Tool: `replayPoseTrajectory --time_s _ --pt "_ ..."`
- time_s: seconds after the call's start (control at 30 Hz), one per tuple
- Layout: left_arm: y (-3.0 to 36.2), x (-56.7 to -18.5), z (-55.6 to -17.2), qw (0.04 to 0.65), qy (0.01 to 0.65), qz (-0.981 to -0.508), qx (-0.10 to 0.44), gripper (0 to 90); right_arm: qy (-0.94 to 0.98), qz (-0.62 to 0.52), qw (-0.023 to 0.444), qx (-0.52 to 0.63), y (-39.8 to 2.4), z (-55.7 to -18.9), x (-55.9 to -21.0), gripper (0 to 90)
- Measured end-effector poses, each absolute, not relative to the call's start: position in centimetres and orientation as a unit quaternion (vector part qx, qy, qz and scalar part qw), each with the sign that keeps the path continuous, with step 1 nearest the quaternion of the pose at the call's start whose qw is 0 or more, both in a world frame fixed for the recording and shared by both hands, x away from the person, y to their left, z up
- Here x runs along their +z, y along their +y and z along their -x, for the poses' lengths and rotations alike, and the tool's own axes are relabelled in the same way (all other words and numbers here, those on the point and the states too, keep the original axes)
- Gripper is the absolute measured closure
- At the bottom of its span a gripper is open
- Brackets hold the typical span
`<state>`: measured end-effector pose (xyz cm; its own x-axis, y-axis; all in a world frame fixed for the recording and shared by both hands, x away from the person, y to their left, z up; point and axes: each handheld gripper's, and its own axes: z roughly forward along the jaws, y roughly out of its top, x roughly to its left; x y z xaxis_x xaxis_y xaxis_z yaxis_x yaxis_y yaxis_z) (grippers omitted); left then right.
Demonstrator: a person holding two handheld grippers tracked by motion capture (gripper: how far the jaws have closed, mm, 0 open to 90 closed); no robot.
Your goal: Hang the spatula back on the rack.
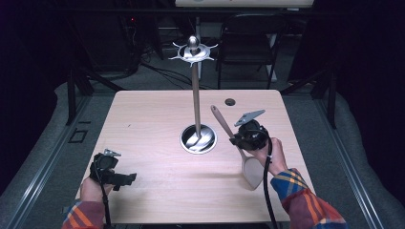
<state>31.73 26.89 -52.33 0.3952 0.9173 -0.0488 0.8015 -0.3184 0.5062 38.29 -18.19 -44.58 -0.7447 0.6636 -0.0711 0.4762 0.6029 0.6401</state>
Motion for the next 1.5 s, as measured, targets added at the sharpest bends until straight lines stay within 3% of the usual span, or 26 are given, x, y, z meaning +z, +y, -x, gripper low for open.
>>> replayPoseTrajectory --time_s 1.5 --pt "26.3 -52.4 -32.1 0.232 0.525 -0.810 0.123 0.0 0.858 -0.319 0.172 0.364 -16.8 -38.1 -41.1 77.8"
